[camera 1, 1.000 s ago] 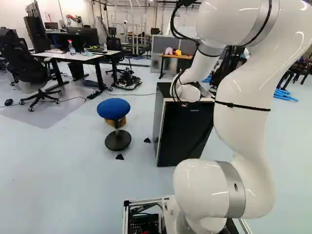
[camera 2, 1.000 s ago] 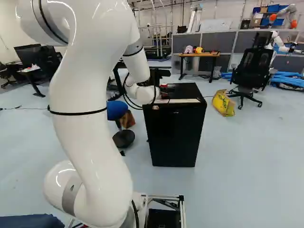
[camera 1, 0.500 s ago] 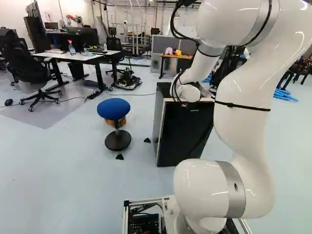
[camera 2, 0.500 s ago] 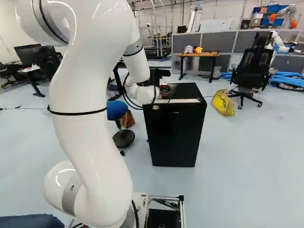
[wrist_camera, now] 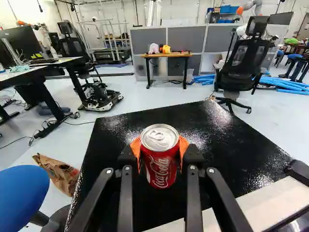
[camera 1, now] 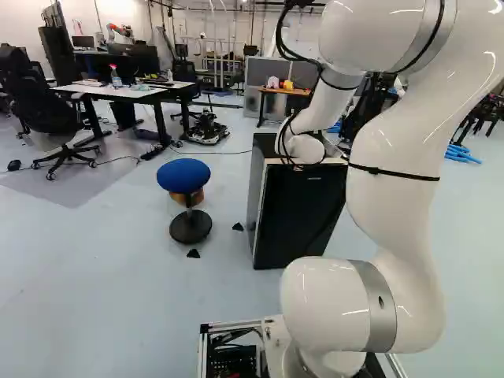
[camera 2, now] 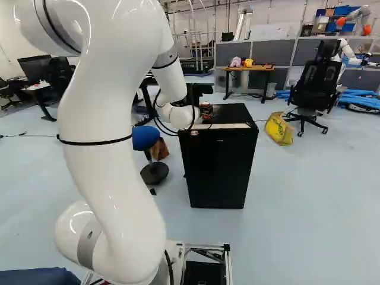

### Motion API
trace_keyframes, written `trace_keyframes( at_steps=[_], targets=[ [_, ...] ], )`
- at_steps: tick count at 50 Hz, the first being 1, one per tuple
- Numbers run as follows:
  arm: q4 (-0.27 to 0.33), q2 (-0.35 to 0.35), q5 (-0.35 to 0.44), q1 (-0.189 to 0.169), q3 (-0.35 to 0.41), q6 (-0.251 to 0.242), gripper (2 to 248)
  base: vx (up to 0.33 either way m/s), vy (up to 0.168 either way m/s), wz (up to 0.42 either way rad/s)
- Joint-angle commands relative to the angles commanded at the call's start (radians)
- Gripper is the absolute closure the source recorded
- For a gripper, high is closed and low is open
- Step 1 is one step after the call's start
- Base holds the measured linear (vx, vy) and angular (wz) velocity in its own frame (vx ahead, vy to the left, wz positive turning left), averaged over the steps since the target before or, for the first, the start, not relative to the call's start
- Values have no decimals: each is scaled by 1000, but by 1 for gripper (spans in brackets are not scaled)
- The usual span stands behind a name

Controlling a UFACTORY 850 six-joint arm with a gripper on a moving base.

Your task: Grab a drink from the fridge

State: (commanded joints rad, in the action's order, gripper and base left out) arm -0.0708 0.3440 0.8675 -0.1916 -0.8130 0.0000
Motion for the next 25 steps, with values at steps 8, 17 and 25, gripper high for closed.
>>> trace_keyframes(
  at_steps=[8,17,25],
  targets=[
    [0,-16,0,0,0,0,153,0,0,0],
    [0,-34,0,0,0,0,153,0,0,0],
    [0,-34,0,0,0,0,153,0,0,0]
  ],
)
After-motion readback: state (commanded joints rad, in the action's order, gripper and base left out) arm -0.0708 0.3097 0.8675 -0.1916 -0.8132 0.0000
